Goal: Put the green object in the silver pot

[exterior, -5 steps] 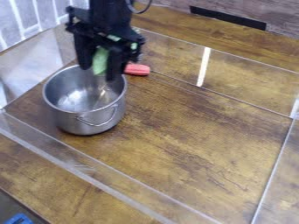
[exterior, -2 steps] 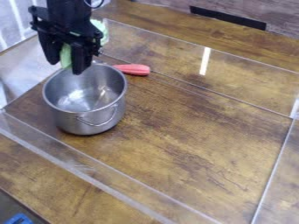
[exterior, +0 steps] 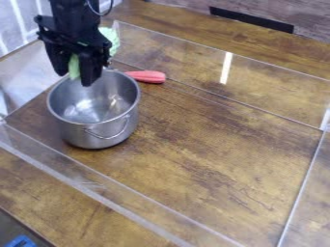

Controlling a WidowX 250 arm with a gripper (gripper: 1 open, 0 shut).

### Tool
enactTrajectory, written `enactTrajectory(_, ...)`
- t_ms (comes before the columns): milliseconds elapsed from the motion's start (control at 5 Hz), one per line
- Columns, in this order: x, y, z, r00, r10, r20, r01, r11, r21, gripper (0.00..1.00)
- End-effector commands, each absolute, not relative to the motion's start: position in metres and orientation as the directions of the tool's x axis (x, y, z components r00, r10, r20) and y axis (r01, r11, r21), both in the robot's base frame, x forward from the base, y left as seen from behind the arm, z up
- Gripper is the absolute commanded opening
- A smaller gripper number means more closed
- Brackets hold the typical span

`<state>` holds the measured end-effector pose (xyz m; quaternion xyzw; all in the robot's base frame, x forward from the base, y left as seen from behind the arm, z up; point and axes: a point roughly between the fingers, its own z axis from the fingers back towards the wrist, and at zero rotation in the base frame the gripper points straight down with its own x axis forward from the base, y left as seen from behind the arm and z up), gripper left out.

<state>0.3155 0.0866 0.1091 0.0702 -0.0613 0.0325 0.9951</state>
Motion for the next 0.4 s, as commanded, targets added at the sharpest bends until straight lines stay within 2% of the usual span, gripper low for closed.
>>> enactTrajectory(0,0.3206,0.0940,0.1157,0.983,0.059,0.173,-0.082,0.988,0.130,0.00)
enactTrajectory(200,0.3240,0.0952,0.1103,0.983,0.054,0.178,-0.076,0.990,0.119,0.00)
